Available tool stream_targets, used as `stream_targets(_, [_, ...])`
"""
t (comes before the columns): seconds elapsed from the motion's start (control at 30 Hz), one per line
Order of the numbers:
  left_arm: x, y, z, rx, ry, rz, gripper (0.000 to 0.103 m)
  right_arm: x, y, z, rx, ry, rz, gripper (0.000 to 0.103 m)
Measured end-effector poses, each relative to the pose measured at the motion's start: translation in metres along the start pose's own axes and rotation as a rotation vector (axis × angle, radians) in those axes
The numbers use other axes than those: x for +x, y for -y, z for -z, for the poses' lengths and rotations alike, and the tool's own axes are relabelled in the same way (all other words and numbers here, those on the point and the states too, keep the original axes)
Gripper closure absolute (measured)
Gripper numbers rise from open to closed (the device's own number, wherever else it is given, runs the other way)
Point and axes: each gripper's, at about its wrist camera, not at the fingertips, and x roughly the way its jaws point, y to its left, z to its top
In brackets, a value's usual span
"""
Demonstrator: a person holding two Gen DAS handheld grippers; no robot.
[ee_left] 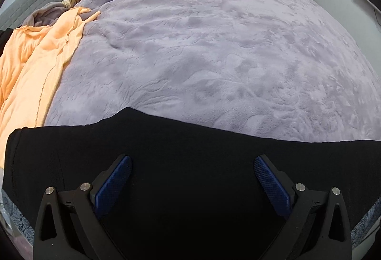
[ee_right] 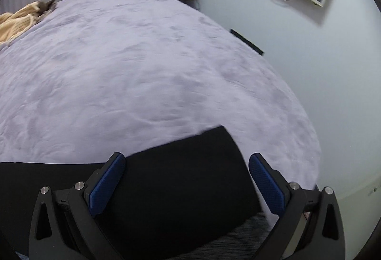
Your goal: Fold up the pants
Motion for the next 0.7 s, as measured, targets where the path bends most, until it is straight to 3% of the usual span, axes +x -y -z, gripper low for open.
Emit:
stream_targets(0.1, [-0.02,0.002,0.019,0.005,0.026,-0.017,0.0,-0.036,0.013,0.012,0.016,0.08,0.052,0.0])
stream_targets(0.13, [-0.027,0.008,0.029,0.022,0.028,-0.005,0.0,-0.053,0.007,0.021,-0.007,0.119,0.014,0.0])
stream_targets(0.2, [-0.036,0.027,0.049,0.091,0.031,0.027,0.0,-0.085,-0.016,0.044,-0.056,0.166,-0.135,0.0])
stream_targets(0.27, [-0.048,0.049,0.071,0.179,0.053,0.02,0.0,-0.102,-0.045,0.066,-0.12,0.142,-0.314,0.0])
stream_targets(0.33, [-0.06,0.061,0.086,0.241,0.101,0.003,0.0,-0.112,-0.078,0.089,-0.2,0.112,-0.422,0.0])
stream_targets(0.4, [-0.061,0.06,0.096,0.28,0.121,-0.037,0.0,-0.11,-0.102,0.105,-0.289,0.097,-0.412,0.0])
stream_targets(0.47, [-0.059,0.042,0.098,0.258,0.112,-0.062,0.0,-0.098,-0.103,0.112,-0.328,0.074,-0.396,0.0])
stream_targets(0.53, [-0.056,0.012,0.097,0.179,0.082,-0.048,0.0,-0.095,-0.08,0.109,-0.287,0.08,-0.409,0.0])
stream_targets(0.7, [-0.053,-0.056,0.098,0.003,0.044,-0.031,0.0,-0.06,0.008,0.092,-0.117,0.041,-0.281,0.0])
